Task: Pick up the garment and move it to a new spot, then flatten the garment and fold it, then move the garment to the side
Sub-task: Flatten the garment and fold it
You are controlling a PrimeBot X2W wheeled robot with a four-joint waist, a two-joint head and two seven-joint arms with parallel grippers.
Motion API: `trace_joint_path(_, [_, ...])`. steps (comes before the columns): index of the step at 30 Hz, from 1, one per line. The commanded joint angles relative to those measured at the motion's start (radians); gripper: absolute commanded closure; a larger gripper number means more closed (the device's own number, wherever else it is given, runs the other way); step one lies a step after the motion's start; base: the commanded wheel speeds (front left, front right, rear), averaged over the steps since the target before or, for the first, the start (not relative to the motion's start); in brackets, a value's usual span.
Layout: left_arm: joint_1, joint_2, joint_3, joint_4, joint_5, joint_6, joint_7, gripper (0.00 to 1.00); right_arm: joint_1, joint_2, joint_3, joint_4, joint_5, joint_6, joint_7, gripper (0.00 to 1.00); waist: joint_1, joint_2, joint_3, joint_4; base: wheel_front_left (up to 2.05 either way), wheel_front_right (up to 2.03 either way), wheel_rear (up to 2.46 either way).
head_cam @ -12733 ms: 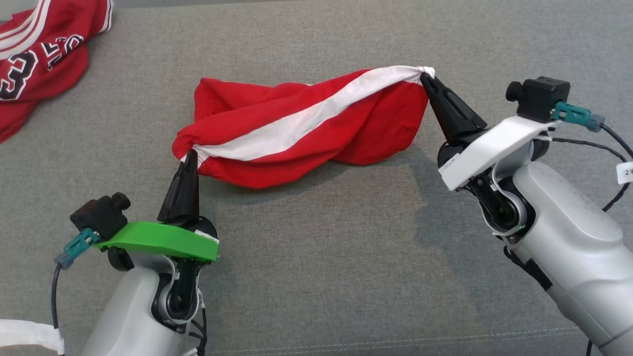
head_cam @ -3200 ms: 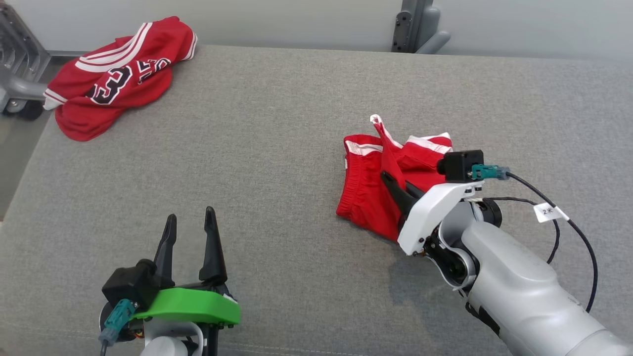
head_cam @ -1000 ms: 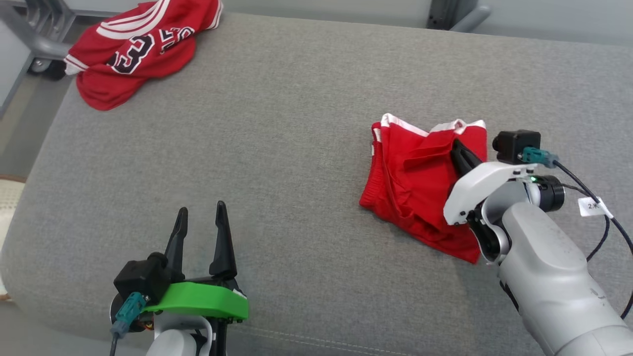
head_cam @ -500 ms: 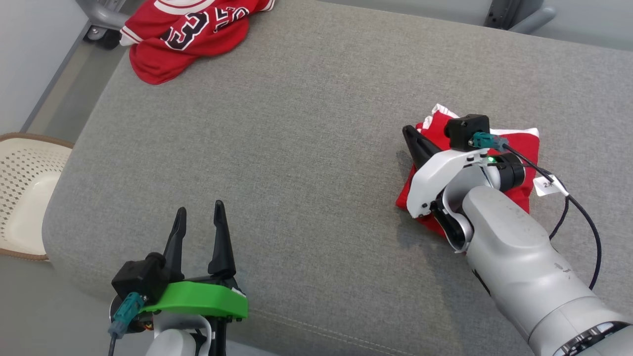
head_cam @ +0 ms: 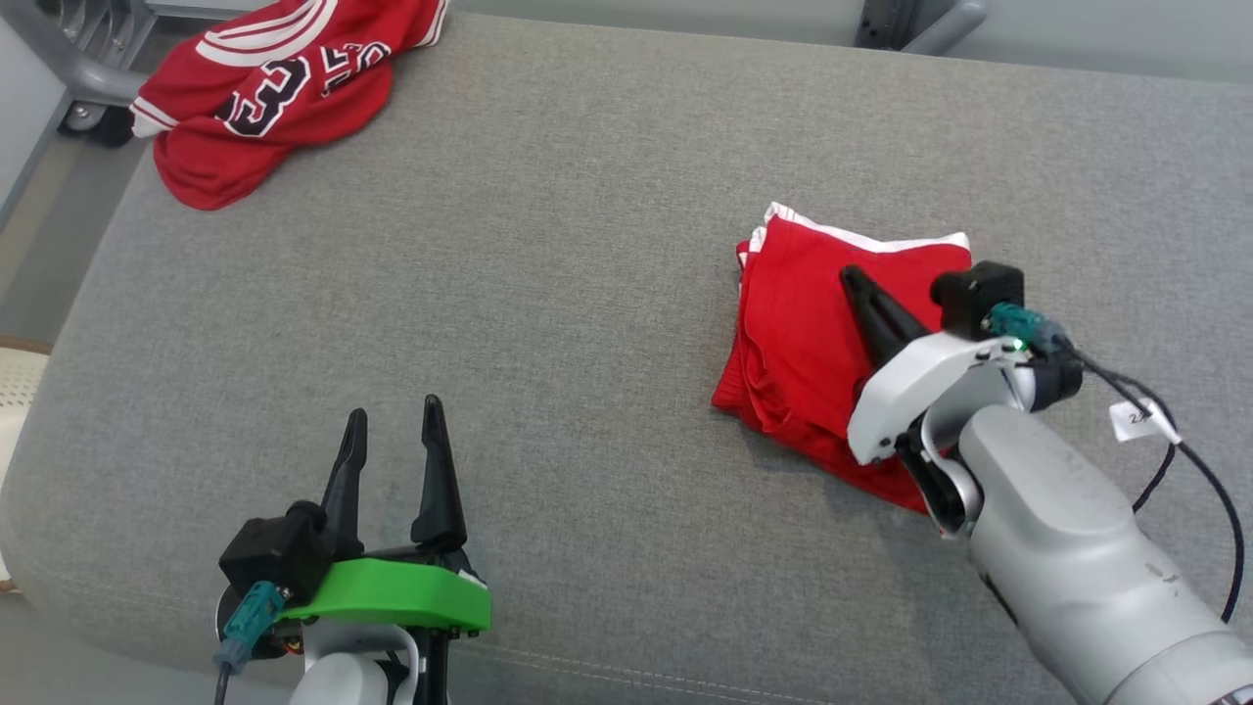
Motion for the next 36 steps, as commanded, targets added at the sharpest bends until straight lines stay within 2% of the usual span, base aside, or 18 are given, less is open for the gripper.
trace_joint_path(1, [0.003,0.001,0.002,0.000,0.012,-0.003,0.001,0.00,0.031,0.009,0.018,-0.006,0.008,0.000,-0.004,1.00,0.0000,0.0000,0.006,-0.017,0.00,0.00,0.00])
trace_joint_path(7, [-0.014,0.000,0.000,0.005,0.014,-0.009,0.001,0.00,0.067,0.034,0.079,0.002,0.021,-0.001,-0.004,1.00,0.0000,0.0000,0.018,-0.013,0.00,0.00,0.00])
trace_joint_path(17, [-0.020,-0.002,0.008,0.011,0.011,-0.009,0.001,0.00,0.078,0.081,0.234,0.043,0.045,0.000,-0.007,1.00,0.0000,0.0000,0.019,0.040,0.00,0.00,0.00])
trace_joint_path(25, [-0.009,-0.003,0.019,0.003,0.014,-0.006,0.001,0.00,0.088,0.094,0.300,0.017,0.075,0.000,-0.009,1.00,0.0000,0.0000,0.017,0.018,0.00,0.00,0.00])
trace_joint_path(29, [-0.010,-0.002,0.025,-0.002,0.016,-0.002,0.001,0.00,0.062,0.085,0.263,-0.054,0.069,-0.001,-0.009,1.00,0.0000,0.0000,0.014,-0.011,0.00,0.00,0.00])
trace_joint_path(34, [-0.010,-0.002,0.030,0.001,0.026,-0.009,0.001,0.00,0.098,0.065,0.123,-0.206,0.008,-0.001,-0.009,1.00,0.0000,0.0000,-0.004,-0.052,0.00,0.00,0.00])
trace_joint_path(36, [-0.013,-0.001,0.029,0.004,0.027,-0.015,0.001,0.00,0.127,0.061,0.047,-0.271,-0.032,-0.001,-0.009,0.87,0.0000,0.0000,-0.014,-0.069,0.00,0.00,0.00])
